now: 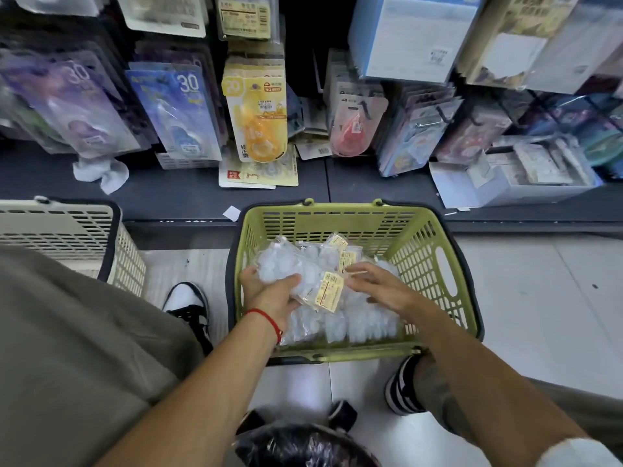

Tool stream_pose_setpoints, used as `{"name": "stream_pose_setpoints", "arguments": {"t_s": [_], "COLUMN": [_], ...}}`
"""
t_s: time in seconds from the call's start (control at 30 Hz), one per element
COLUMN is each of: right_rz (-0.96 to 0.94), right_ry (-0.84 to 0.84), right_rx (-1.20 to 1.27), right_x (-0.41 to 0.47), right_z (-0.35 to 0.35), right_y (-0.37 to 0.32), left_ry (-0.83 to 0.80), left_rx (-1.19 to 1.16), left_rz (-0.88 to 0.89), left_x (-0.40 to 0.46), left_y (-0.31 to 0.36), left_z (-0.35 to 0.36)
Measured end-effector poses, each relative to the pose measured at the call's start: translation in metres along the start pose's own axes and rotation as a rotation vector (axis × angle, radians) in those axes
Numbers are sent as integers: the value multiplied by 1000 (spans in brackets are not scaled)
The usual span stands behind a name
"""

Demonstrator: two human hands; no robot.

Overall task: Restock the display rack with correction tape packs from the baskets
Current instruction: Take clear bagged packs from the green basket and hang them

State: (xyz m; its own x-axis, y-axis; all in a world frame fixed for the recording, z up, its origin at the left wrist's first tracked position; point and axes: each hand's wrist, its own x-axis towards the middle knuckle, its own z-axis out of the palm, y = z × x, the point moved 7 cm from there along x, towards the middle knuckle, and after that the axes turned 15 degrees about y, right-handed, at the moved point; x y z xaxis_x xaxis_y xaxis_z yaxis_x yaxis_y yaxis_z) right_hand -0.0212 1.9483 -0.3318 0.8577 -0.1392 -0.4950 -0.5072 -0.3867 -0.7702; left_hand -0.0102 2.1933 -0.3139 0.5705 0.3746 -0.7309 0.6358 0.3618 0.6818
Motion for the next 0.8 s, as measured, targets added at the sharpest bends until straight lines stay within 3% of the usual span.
{"name": "stream_pose_setpoints", "arguments": {"t_s": [0.1, 0.2, 0.4, 0.5, 0.6, 0.67, 0.8], "right_rz": [-105, -100, -371, -345, -210, -181, -252], "right_ry": [-35, -89, -72, 130, 272, 267, 166], "right_rx": [-629, -785, -1133, -953, -448, -89, 144], "right_x": [14, 24, 30, 20, -1, -21, -51], "right_z": [10, 24, 27, -6, -49, -63, -70], "right_y": [41, 64, 47, 25, 5, -10, -52], "left_ry": [12, -24, -72, -49, -15, -1, -40], "left_rx": [182, 276, 345, 351, 357, 351, 334], "left_rz": [237, 322, 234, 159, 163, 146, -47], "left_x": [3, 9, 13, 17, 18, 15, -1], "left_y": [6, 10, 8, 5, 11, 13, 4], "left_z": [-1, -2, -4, -4, -1, 3, 15]}}
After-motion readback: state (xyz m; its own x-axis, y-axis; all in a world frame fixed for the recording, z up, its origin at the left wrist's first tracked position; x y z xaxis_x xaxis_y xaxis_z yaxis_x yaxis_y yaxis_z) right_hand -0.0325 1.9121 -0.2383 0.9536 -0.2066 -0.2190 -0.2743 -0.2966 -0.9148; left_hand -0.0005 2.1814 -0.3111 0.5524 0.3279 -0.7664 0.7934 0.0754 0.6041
